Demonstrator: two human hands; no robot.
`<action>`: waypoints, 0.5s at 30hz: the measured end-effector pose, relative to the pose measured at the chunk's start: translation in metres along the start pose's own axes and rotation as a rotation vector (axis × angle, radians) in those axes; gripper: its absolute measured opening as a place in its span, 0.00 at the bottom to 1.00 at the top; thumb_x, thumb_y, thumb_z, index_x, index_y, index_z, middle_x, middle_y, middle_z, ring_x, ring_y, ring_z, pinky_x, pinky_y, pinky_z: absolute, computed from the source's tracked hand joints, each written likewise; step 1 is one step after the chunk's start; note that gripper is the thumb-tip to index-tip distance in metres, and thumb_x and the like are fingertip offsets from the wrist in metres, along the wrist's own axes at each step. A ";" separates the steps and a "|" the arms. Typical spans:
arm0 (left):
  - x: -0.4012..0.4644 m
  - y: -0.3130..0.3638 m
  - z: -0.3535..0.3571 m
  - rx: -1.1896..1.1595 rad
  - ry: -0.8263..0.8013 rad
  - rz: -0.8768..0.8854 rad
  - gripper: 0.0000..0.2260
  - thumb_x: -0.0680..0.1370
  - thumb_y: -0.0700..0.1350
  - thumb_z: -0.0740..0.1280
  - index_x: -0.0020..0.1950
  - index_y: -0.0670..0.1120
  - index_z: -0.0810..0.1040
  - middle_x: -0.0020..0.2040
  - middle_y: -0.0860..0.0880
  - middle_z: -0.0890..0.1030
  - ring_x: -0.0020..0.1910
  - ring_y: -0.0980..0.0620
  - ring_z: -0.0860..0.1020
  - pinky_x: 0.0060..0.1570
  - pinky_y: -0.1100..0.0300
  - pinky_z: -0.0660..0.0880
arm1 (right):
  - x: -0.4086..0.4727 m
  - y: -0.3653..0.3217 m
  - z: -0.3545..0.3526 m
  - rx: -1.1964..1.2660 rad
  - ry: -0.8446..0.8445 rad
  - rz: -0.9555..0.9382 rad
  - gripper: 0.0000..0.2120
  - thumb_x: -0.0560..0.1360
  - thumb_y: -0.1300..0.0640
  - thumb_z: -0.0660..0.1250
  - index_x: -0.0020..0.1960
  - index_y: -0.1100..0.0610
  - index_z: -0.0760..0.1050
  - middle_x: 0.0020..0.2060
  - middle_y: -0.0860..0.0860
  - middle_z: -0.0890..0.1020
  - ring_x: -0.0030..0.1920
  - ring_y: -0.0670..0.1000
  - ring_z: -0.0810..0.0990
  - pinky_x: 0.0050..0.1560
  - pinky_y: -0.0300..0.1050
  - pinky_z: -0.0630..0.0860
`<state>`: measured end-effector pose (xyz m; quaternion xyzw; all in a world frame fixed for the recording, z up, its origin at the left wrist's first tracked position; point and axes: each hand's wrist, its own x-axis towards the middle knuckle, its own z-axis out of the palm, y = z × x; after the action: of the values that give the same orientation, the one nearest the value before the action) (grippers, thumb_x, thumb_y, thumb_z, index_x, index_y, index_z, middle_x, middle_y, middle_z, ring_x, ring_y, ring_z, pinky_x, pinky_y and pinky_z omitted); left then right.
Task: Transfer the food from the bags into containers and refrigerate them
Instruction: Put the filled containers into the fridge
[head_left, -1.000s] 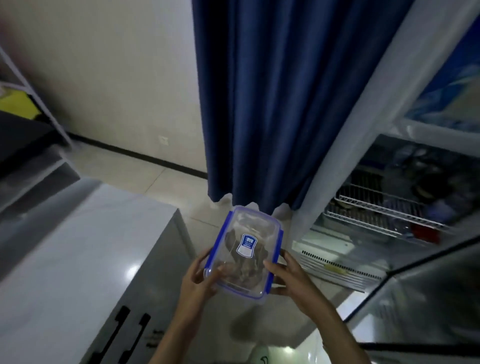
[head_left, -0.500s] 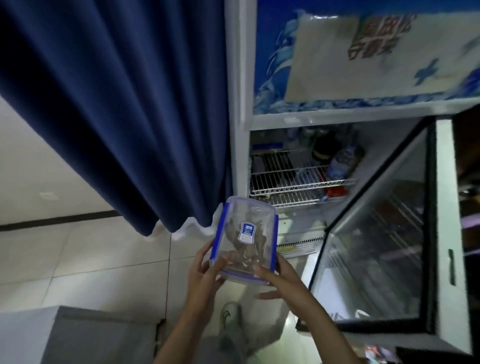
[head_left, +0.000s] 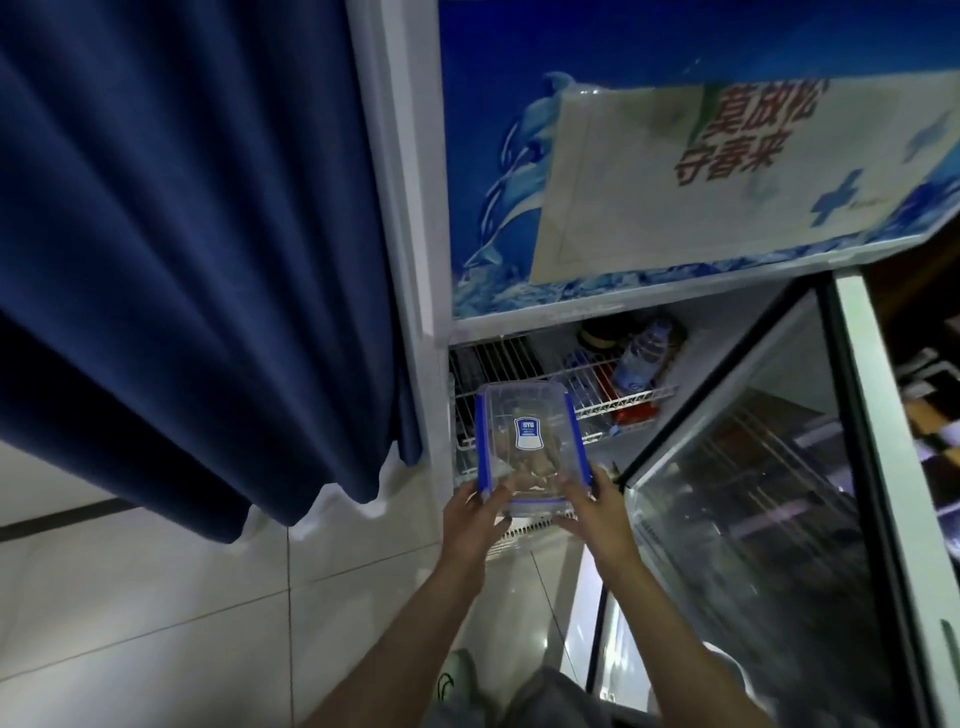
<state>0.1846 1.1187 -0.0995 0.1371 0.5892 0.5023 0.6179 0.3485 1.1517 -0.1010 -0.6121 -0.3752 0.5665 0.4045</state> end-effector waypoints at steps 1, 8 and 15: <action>0.011 0.003 0.005 -0.013 0.016 -0.005 0.15 0.75 0.45 0.78 0.59 0.45 0.82 0.56 0.45 0.87 0.57 0.47 0.85 0.61 0.49 0.81 | 0.011 -0.002 0.003 -0.013 -0.023 -0.003 0.17 0.80 0.58 0.69 0.68 0.50 0.74 0.60 0.53 0.82 0.54 0.52 0.86 0.55 0.58 0.84; 0.086 0.001 0.029 -0.068 0.141 -0.020 0.36 0.71 0.58 0.80 0.75 0.46 0.74 0.68 0.47 0.79 0.62 0.47 0.81 0.58 0.53 0.79 | 0.091 -0.015 0.013 -0.083 -0.181 -0.054 0.30 0.79 0.50 0.71 0.78 0.45 0.64 0.69 0.56 0.78 0.63 0.64 0.80 0.66 0.67 0.75; 0.163 -0.017 0.031 -0.191 0.217 0.062 0.14 0.78 0.49 0.76 0.58 0.44 0.79 0.43 0.43 0.80 0.39 0.48 0.78 0.37 0.57 0.78 | 0.189 0.026 0.025 -0.355 -0.231 -0.159 0.40 0.70 0.27 0.70 0.76 0.44 0.69 0.65 0.48 0.80 0.64 0.53 0.79 0.66 0.58 0.77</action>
<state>0.1875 1.2515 -0.2004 0.0407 0.5973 0.5870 0.5449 0.3382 1.3168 -0.1991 -0.5732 -0.5598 0.5244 0.2882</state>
